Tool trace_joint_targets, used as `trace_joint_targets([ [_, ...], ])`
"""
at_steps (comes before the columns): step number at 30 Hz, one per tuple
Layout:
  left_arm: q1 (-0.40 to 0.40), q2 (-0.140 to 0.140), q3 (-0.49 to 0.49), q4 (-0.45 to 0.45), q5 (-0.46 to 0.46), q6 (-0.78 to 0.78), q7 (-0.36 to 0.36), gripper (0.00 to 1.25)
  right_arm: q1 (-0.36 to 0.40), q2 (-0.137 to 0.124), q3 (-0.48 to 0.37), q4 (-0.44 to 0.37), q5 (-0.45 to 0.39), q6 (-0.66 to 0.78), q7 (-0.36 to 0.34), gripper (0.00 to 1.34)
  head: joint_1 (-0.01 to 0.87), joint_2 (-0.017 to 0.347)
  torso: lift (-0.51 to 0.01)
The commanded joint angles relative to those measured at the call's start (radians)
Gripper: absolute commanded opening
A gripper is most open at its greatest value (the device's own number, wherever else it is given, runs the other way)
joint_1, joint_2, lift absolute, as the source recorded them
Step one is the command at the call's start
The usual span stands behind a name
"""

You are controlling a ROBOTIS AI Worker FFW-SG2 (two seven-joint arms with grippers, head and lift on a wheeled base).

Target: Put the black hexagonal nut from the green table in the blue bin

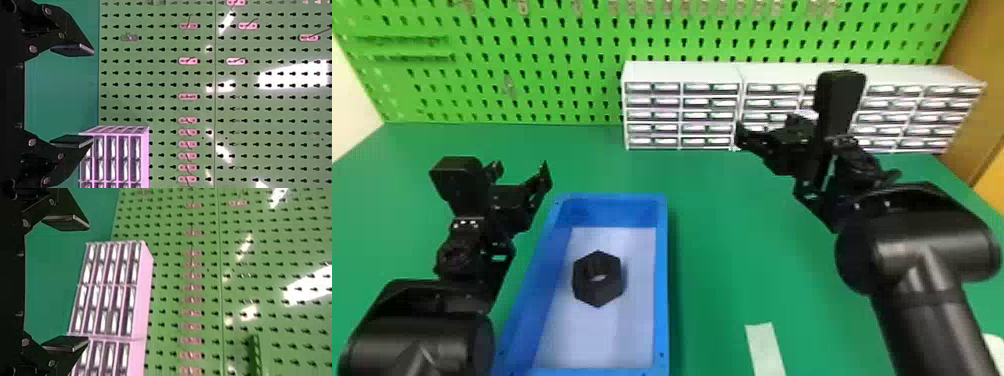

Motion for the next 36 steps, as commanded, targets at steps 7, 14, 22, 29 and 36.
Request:
trace_joint_targets([
  [7,-0.002,0.000,-0.001,-0.001,0.002,0.000,0.000,0.78,0.072,0.023,-0.026,0.067,0.006,-0.214,-0.060,1.07,0.686,0.052,-0.097],
  [14,0.000,0.000,0.002,-0.005,0.005,0.000,0.000,0.78,0.090,0.032,-0.036,0.112,0.017,-0.299,-0.092,1.07,0.686,0.052,-0.097],
  [22,-0.002,0.000,0.002,-0.008,0.008,0.000,0.000,0.78,0.108,0.034,-0.053,0.150,0.032,-0.391,-0.152,1.07,0.686,0.052,-0.097],
  [29,-0.005,0.000,0.000,-0.008,0.012,0.000,0.000,0.78,0.121,0.026,-0.037,0.182,0.023,-0.452,-0.213,1.07,0.686,0.052,-0.097],
  [36,-0.003,0.000,0.000,-0.008,0.012,0.000,0.000,0.78,0.128,0.026,-0.037,0.190,0.015,-0.461,-0.229,1.07,0.686,0.052,-0.097],
])
